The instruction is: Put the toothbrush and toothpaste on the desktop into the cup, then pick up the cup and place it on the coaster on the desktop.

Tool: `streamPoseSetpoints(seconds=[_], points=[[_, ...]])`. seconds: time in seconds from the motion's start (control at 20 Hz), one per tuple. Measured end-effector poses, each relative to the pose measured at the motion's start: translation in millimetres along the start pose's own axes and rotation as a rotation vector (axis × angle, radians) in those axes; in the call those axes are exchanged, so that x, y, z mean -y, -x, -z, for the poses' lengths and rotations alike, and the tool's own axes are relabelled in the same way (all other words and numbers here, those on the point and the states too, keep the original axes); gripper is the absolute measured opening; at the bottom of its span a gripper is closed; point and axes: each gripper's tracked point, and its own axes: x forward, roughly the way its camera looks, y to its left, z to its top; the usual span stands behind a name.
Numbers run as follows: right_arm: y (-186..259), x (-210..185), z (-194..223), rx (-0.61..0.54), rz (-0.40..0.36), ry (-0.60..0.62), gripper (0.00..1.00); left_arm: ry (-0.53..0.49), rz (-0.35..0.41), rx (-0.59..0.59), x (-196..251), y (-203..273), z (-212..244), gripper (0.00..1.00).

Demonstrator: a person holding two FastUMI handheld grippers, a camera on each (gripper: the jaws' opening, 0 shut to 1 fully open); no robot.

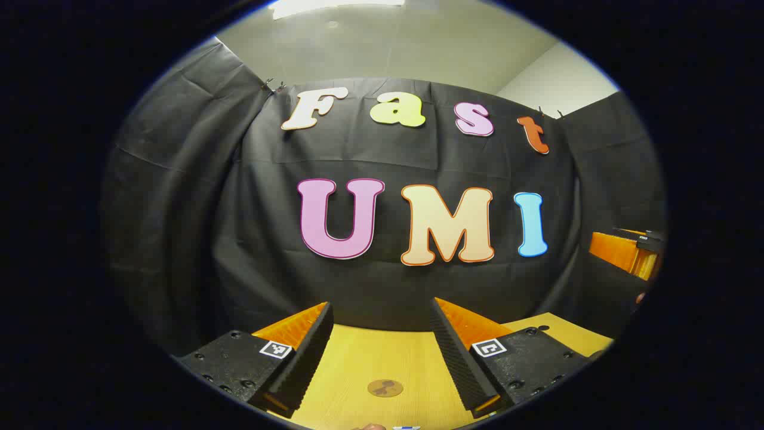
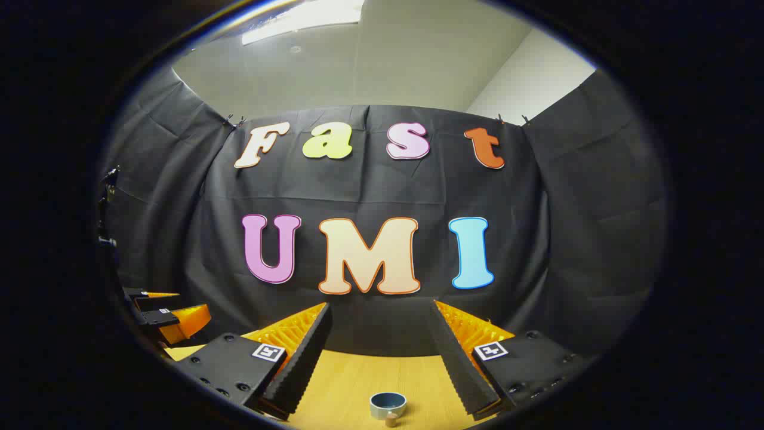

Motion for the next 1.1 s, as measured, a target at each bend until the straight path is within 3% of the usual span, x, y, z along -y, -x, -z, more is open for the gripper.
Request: streamPoseSetpoints(seconds=[0.7, 1.1], points=[[18.8, 1.3, 20.9, -0.050, -0.017, -0.041, 0.99, -0.048, 0.024, 0.023, 14.0, 10.5, -11.8, 0.93], [28.0, -8.6, 122.1, -0.312, -0.035, 0.006, 0.99, -0.065, 0.013, 0.033, 3.1, 19.4, -14.6, 0.93]])
